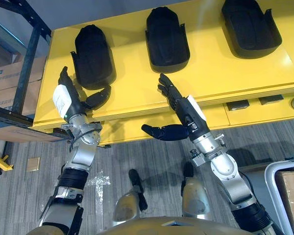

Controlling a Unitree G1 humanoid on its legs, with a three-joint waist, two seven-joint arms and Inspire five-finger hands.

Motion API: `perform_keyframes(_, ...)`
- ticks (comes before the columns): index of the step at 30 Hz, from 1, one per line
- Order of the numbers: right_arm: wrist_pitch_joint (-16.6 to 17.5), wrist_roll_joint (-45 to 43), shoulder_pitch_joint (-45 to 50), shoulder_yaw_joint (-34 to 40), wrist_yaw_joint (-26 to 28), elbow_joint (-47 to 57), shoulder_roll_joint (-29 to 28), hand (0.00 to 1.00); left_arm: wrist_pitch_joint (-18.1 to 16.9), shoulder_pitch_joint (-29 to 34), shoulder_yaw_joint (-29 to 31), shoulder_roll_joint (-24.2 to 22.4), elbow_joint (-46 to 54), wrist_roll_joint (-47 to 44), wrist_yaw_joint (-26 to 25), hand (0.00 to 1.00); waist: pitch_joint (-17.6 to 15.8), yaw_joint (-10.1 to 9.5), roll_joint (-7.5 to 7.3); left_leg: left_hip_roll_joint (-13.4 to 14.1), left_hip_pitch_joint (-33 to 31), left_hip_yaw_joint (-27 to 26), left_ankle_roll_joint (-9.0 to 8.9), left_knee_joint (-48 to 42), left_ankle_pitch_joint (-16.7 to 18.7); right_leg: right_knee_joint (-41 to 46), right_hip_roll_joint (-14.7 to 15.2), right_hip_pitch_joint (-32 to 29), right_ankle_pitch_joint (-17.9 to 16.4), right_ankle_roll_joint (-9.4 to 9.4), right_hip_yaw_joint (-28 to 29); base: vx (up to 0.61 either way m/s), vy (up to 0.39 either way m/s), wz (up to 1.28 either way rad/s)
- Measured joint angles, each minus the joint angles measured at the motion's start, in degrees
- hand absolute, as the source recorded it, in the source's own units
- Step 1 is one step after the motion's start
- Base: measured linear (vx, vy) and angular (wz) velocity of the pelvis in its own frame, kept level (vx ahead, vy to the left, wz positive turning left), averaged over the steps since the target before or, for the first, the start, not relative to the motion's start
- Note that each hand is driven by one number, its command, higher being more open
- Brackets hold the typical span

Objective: Walk over and take three plastic housings, then place them on the shelf

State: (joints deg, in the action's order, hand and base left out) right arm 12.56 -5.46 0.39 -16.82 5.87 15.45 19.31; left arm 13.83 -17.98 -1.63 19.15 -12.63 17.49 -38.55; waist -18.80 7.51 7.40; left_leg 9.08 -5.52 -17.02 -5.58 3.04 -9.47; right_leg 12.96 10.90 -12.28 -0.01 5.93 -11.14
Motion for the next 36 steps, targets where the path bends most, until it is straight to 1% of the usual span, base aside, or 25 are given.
perform_keyframes(3, 0.0, 0.0, 0.0, 0.2, 0.0, 0.0, 0.0, 1.0, 0.4, -0.2, 1.1, 0.0, -0.9, -0.9, -1.1, 1.0, -0.1, 0.45, 0.01, 0.0, 0.0, -0.3, 0.01, 0.0, 0.0, 0.0, -0.1, -0.2, 0.0, -0.01, 0.3, 0.02, -0.012, -0.04)
perform_keyframes(4, 0.0, 0.0, 0.1, 0.3, 0.0, 0.0, 0.0, 1.0, 1.2, -0.3, 1.5, 0.0, -0.9, -1.4, -1.2, 1.0, -0.1, 0.55, 0.02, 0.0, 0.0, -0.3, 0.01, 0.0, 0.0, 0.0, -0.1, -0.3, 0.0, -0.01, 0.3, 0.0, 0.0, 0.0)
perform_keyframes(9, 0.0, 0.0, 0.2, 0.4, 0.0, 0.0, 0.0, 1.0, 1.9, -2.5, 3.1, 0.0, -3.0, -1.8, -1.7, 1.0, -0.3, 0.5, 0.01, 0.1, -0.4, -0.3, 0.03, -0.1, 0.0, 0.0, -0.1, -0.7, 0.0, -0.04, 0.4, 0.0, 0.0, 0.0)
perform_keyframes(13, 0.0, 0.0, 0.5, 0.4, 0.1, 0.1, 0.0, 1.0, 2.5, -3.0, 3.2, 1.3, -3.4, -3.8, -2.6, 1.0, -0.4, 0.6, 0.01, 0.1, -0.5, -0.4, 0.05, -0.1, 0.0, 0.0, -0.2, -0.7, 0.0, -0.03, 0.4, 0.01, -0.002, 0.0)
perform_keyframes(16, 0.0, -0.1, 0.5, 0.4, -0.1, 0.1, -0.1, 1.0, 2.4, -4.1, 3.3, 1.6, -4.9, -3.9, -2.8, 1.0, -0.4, 0.4, -0.03, 0.1, -0.6, -0.4, 0.05, -0.3, 0.0, 0.0, -0.2, -0.7, 0.0, -0.02, 0.4, 0.01, -0.003, 0.0)
perform_keyframes(21, 0.0, -0.5, 0.6, 0.4, -0.1, 0.1, -1.1, 1.0, 2.2, -4.6, 4.8, 1.6, -5.9, -4.2, -2.8, 1.0, -0.4, 0.57, -0.07, 0.2, -0.8, -0.4, 0.12, -0.8, 0.2, -0.1, -0.2, -0.7, 0.0, -0.05, 0.4, 0.0, 0.0, 0.0)
perform_keyframes(25, 0.0, -0.5, 0.6, 0.4, -0.1, 0.1, -1.1, 1.0, 2.1, -4.6, 4.9, 1.9, -6.0, -4.5, -2.8, 1.0, -0.5, 0.53, -0.18, 0.2, -0.8, -0.4, 0.12, -0.8, 0.2, -0.1, -0.2, -0.7, 0.1, -0.02, 0.4, 0.0, 0.0, 0.0)
perform_keyframes(28, 0.1, -0.5, 0.8, 0.4, -0.1, 0.1, -1.2, 1.0, 0.9, -4.6, 4.9, 2.2, -6.0, -5.9, -2.8, 1.0, -0.5, 0.47, -0.24, 0.2, -0.7, -0.3, 0.12, -0.8, 0.2, -0.2, -0.2, -0.6, 0.1, 0.06, 0.4, 0.0, 0.0, 0.0)
perform_keyframes(30, 0.1, -0.5, 1.1, 0.4, -0.1, 0.1, -1.7, 1.0, 0.4, -3.5, 4.9, 2.1, -4.8, -6.6, -2.3, 1.0, -0.6, 0.46, -0.29, 0.2, -0.4, -0.3, 0.09, -0.8, 0.3, -0.3, -0.2, -0.2, 0.2, 0.04, 0.4, 0.0, 0.0, 0.0)
perform_keyframes(31, 0.1, -0.5, 1.4, 0.3, -0.1, 0.1, -1.8, 1.0, 0.1, -1.5, 4.8, 1.8, -2.2, -6.6, -1.7, 1.0, -0.6, 0.51, -0.32, 0.2, 0.1, -0.4, 0.03, -0.7, 0.5, -0.8, -0.3, 0.5, 0.2, 0.01, 0.3, 0.0, 0.0, 0.0)
perform_keyframes(32, 0.1, -0.5, 1.9, 0.3, -0.1, 0.1, -1.9, 1.0, -0.1, 1.5, 4.6, 1.1, 2.0, -6.6, -0.5, 1.0, -0.6, 0.47, -0.33, 0.2, 0.7, -0.3, 0.01, -0.8, 0.8, -1.4, -0.3, 1.4, 0.2, 0.04, 0.3, 0.0, 0.0, 0.0)
perform_keyframes(33, 0.1, -0.4, 2.3, 0.3, -0.1, 0.1, -1.9, 1.0, -0.3, 3.1, 4.5, 0.6, 4.5, -6.6, 0.0, 1.0, -0.6, 0.39, -0.34, 0.2, 0.9, -0.3, -0.05, -0.8, 0.9, -1.6, -0.3, 1.8, 0.2, 0.08, 0.3, 0.05, 0.01, 0.01)
perform_keyframes(35, 0.3, -0.4, 3.8, 0.4, -0.1, 0.2, -2.8, 1.0, -1.4, 10.0, 3.8, -2.4, 14.6, -6.5, 3.0, 1.0, -0.6, -0.32, -0.36, 0.2, 1.9, -0.2, -0.05, -0.8, 1.4, -2.9, -0.4, 3.5, 0.4, 0.53, 0.0, 0.06, 0.011, 0.02)
perform_keyframes(36, 0.3, -0.3, 4.0, 0.4, -0.1, 0.2, -3.0, 1.0, -1.4, 11.6, 3.3, -3.2, 16.9, -6.5, 3.6, 1.0, -0.5, -0.58, -0.36, 0.2, 2.1, -0.2, -0.05, -0.8, 1.5, -3.2, -0.4, 3.9, 0.5, 0.6, -0.1, 0.06, 0.008, 0.04)
